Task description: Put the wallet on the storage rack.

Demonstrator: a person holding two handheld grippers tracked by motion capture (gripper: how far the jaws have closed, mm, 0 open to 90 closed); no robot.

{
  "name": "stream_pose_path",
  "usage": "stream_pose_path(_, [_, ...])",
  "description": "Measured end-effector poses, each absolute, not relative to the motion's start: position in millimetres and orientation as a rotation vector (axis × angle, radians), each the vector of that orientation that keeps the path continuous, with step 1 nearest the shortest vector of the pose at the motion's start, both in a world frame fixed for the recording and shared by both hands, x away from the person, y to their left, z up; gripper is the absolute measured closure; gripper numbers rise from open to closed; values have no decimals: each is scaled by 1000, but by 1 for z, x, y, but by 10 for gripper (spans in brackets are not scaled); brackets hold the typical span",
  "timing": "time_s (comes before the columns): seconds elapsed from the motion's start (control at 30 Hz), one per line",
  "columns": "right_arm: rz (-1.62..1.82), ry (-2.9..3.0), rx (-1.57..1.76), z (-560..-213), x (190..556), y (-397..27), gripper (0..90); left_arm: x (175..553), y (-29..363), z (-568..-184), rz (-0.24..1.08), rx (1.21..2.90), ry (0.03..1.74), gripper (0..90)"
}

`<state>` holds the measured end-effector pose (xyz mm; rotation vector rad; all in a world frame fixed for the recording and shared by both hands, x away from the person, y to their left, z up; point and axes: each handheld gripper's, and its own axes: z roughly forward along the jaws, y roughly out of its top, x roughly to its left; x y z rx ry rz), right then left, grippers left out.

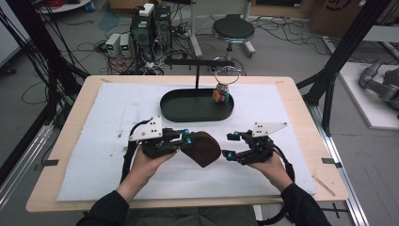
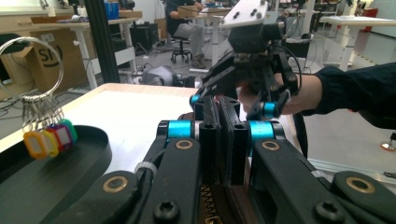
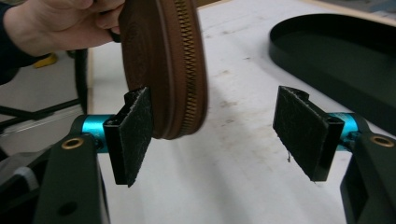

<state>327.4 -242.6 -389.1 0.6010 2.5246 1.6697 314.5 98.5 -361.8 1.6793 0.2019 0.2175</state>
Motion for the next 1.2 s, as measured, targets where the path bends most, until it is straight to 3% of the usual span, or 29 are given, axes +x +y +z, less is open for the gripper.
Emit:
stream_pose_path(0.3, [1708,2663,581,-398,332,-226,294,312,89,-360,207,1666,166,868])
stream_pose_path(0.47, [1720,2711,509,-399,330,-221,528,312,87,-360,214,1667,154,867])
stream_pose_path(0.57, [1739,2695,484,-398,330,-223,609,312,90,-360,222,1665,161,867])
stream_pose_path(0.83, [1720,2686,446,-395,328,-226,663,312,94,-360,220,1689,185,837])
stream_pose_path(0.97, [1704,2686,426,-393,328,-227,667,314,99,-358,178,1735,232,667])
stream_pose_path(1.07, [1706,2680,411,-390,327,-229,668,317,101,-358,150,1791,270,468])
stream_pose_path(1.2, [1691,2690,393,-387,327,-230,668,318,105,-358,144,1836,279,345])
